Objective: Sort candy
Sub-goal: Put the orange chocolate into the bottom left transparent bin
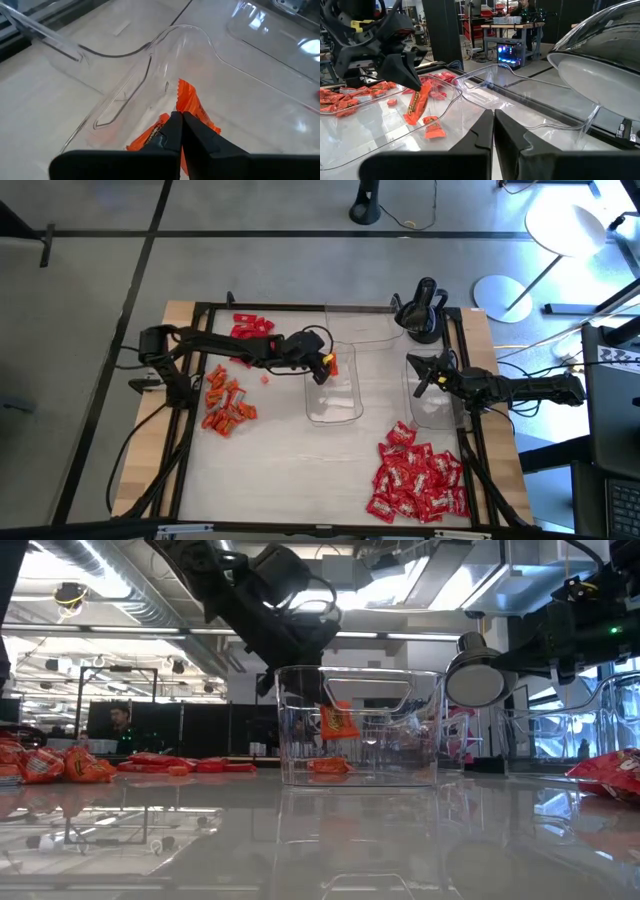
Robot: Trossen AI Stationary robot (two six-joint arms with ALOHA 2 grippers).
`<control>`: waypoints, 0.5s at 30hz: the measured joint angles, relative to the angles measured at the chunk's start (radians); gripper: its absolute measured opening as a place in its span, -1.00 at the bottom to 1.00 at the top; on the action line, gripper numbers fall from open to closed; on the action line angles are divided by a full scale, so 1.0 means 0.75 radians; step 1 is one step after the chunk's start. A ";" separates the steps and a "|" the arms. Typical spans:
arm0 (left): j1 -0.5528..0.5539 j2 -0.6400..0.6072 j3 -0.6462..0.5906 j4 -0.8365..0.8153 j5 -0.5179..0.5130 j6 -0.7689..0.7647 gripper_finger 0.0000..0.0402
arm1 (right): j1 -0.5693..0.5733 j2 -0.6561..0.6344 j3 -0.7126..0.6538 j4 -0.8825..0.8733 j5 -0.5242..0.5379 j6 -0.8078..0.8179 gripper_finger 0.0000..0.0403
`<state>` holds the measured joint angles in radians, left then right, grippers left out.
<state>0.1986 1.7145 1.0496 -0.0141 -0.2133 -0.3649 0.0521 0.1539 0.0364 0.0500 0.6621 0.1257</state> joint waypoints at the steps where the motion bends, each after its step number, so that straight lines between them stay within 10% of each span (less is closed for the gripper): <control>1: 0.000 0.000 0.000 0.000 0.000 0.003 -0.99 | 0.000 0.000 0.000 0.000 0.000 0.000 -0.93; 7: 0.004 0.000 0.000 -0.004 -0.001 0.025 -0.91 | 0.000 0.000 0.000 0.000 0.000 -0.001 -0.93; 15: 0.008 -0.018 -0.001 -0.011 0.001 0.044 -0.30 | 0.000 0.000 0.000 0.000 0.000 0.000 -0.93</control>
<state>0.2047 1.7011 1.0492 -0.0227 -0.2128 -0.3318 0.0519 0.1539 0.0364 0.0498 0.6621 0.1257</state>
